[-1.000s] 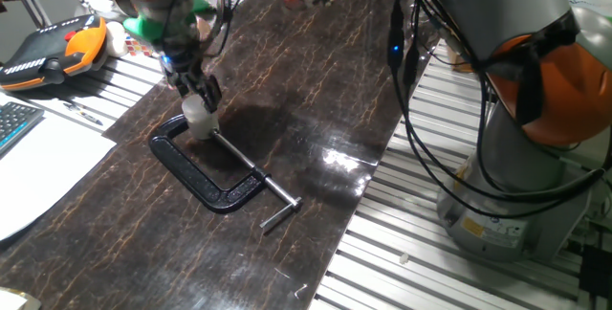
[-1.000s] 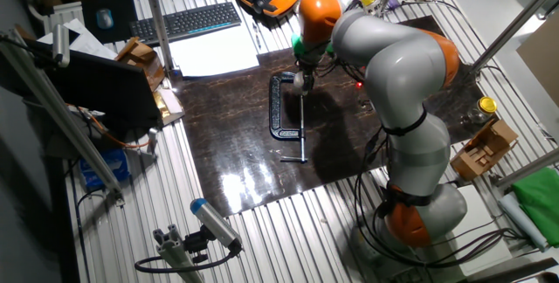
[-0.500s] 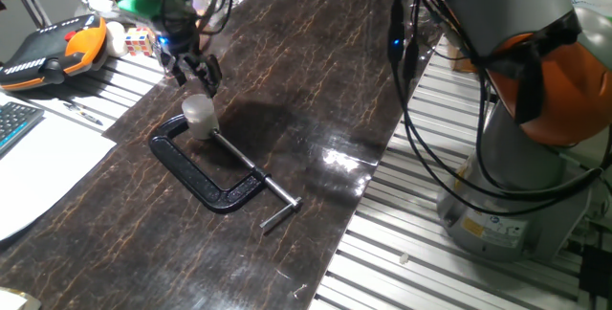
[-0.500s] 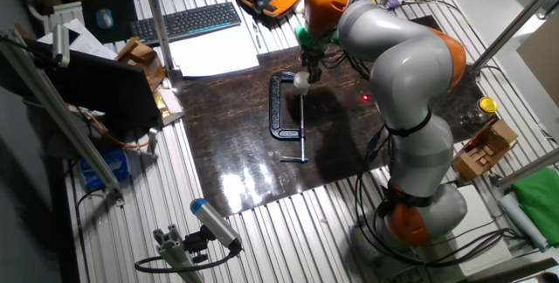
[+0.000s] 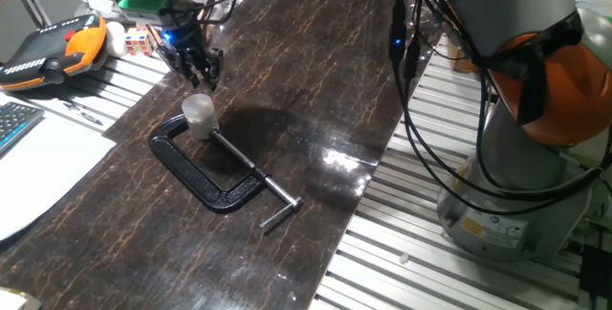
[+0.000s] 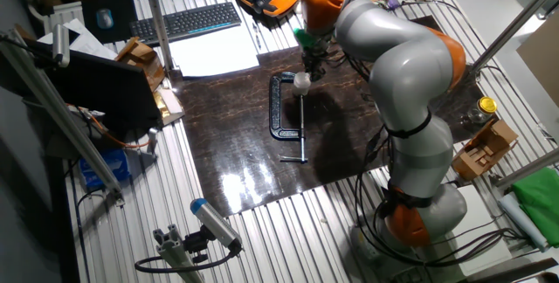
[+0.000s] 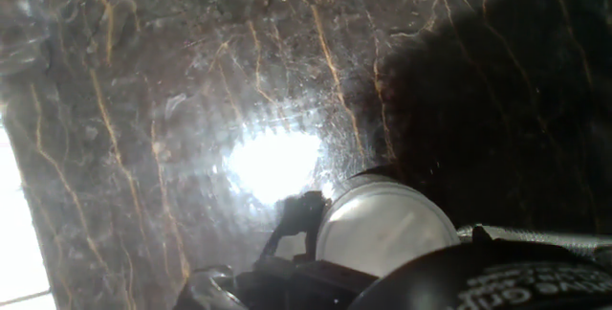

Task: Screw the lid onto the jar

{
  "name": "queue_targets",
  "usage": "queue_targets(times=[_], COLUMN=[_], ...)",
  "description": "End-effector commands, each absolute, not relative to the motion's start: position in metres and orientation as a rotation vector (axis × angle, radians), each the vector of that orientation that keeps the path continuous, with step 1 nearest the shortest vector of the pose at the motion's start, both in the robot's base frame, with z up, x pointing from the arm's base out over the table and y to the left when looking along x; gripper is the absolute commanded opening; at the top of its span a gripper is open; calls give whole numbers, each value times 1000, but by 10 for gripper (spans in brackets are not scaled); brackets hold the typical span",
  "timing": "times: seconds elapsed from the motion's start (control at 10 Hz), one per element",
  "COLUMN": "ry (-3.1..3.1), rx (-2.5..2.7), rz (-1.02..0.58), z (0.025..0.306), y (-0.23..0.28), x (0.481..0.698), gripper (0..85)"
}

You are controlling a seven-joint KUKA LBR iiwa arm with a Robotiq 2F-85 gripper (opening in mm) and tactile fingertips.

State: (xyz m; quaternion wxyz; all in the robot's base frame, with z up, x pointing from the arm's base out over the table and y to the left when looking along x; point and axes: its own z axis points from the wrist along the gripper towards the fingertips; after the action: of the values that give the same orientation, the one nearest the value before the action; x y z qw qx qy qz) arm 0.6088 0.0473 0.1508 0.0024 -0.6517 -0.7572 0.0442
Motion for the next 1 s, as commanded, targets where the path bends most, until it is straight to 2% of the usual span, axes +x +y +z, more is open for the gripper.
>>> queue_targets(times=[0.0,0.5,0.9], ry=[-2912,-3108,-3151], rx=[-1243,-698,-350], rz=[135,156,88], z=[155,167,175], y=[48,46,34], x=[602,583,579], gripper=[7,7,7])
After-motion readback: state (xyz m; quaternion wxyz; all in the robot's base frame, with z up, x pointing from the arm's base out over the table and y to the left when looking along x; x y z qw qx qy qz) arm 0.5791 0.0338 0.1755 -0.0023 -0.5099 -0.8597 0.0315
